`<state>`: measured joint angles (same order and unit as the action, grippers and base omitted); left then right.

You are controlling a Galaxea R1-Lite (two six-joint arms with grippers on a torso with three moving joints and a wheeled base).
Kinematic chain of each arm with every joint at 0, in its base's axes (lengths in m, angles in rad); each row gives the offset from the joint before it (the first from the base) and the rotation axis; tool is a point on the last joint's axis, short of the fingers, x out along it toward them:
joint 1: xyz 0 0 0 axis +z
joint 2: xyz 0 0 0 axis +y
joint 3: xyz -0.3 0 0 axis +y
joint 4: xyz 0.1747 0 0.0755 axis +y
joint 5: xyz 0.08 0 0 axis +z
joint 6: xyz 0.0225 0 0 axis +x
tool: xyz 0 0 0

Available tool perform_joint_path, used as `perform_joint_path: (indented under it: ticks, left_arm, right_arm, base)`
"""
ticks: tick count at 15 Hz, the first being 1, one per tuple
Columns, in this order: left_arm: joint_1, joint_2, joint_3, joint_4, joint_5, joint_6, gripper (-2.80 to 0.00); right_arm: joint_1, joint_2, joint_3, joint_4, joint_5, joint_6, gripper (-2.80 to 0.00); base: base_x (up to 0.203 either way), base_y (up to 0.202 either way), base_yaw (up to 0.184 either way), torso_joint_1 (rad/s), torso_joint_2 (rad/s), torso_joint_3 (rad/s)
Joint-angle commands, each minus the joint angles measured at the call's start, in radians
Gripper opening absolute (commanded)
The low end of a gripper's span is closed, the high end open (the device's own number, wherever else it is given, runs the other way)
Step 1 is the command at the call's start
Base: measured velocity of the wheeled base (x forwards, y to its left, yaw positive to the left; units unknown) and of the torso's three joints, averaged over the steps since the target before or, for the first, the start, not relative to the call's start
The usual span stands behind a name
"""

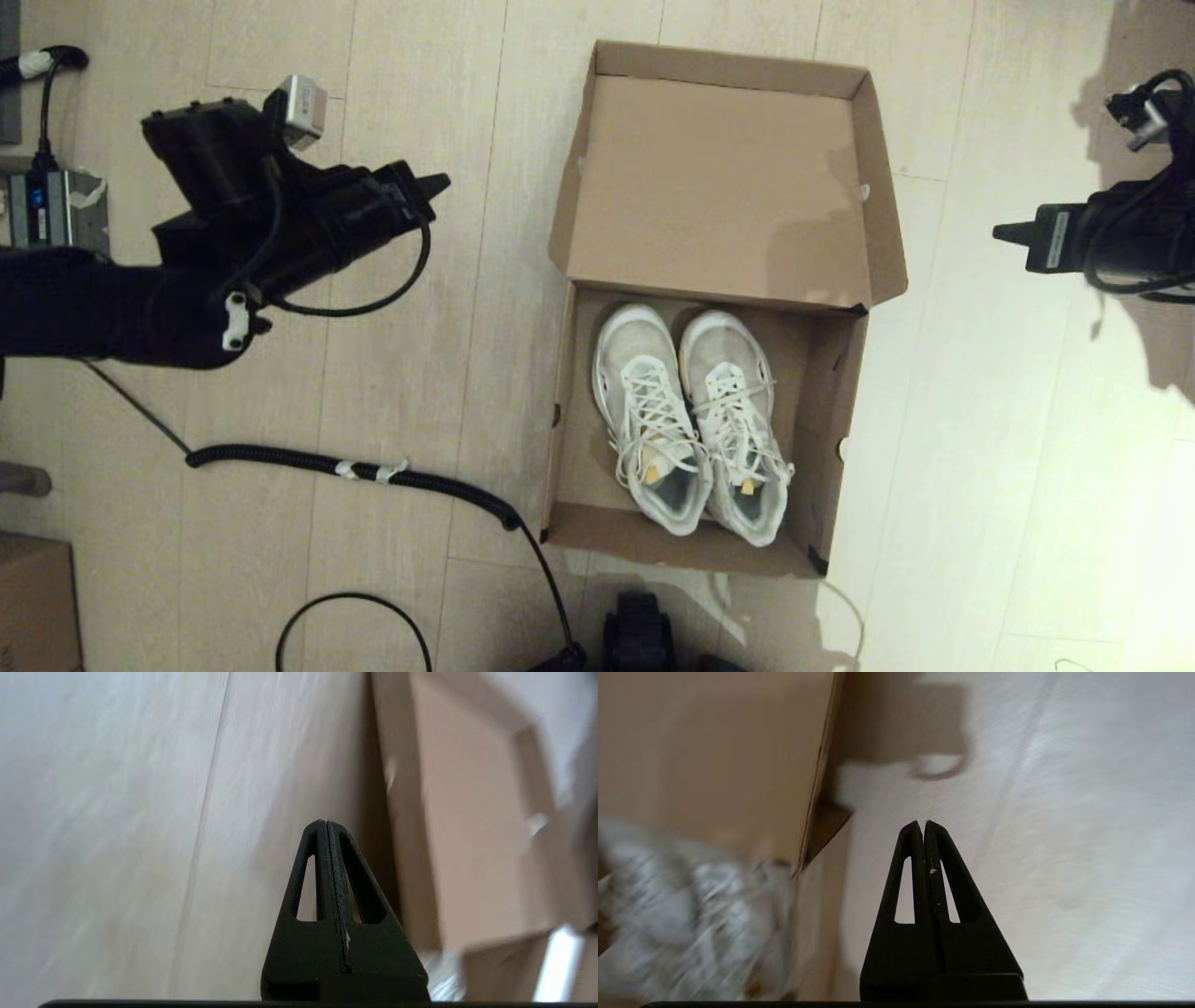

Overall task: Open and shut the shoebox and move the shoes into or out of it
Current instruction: Close the shoe box

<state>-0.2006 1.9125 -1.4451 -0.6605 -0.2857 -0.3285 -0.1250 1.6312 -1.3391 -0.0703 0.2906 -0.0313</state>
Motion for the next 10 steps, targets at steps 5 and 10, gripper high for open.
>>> perform_joint_path:
  ticks: [5, 10]
  left_arm:
    - [-0.034, 0.312, -0.467, 0.086, -0.07, -0.275, -2.8]
    - [-0.112, 0.325, -0.485, 0.087, -0.113, -0.282, -2.8]
  right_arm:
    - [-0.152, 0.288, -0.173, -0.019, 0.344, 0.08, -2.8]
    - [-0.143, 0.48, -0.244, -0.633, 0.484, 0.635, -2.8]
  base:
    - [0.0, 0.0, 0.0, 0.0, 0.0, 0.0]
    - [0.0, 0.0, 0.0, 0.0, 0.0, 0.0]
